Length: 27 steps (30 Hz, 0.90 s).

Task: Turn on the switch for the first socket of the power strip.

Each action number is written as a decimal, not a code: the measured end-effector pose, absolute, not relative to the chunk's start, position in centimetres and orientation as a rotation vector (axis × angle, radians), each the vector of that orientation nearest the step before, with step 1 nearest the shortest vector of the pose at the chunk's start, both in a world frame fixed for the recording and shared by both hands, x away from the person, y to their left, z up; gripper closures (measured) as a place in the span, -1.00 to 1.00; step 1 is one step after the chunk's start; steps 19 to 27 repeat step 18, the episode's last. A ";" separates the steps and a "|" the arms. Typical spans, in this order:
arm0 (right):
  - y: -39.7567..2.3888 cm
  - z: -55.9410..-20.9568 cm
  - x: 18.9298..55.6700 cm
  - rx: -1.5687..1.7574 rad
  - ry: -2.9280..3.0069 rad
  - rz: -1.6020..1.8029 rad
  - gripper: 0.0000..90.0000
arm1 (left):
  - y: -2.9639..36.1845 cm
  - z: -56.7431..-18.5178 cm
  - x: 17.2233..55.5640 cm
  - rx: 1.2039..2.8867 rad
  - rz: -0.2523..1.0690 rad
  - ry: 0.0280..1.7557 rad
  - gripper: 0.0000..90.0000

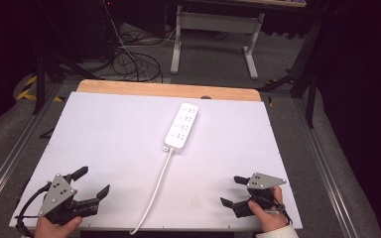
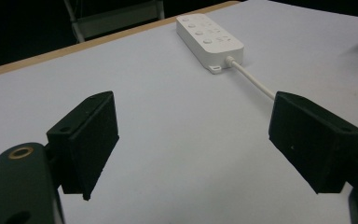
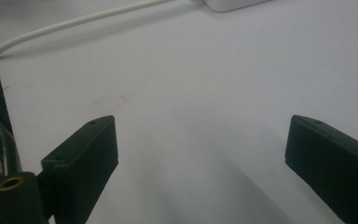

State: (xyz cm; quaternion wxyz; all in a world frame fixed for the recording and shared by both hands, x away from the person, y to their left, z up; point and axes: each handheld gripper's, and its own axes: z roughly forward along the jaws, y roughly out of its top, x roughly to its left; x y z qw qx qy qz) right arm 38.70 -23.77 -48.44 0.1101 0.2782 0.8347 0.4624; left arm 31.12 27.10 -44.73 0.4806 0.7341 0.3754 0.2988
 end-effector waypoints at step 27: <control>-23.9 -48.0 38.5 0.757 2.426 1.397 -0.79 | 27.1 -44.8 31.2 1.792 0.762 0.928 -0.63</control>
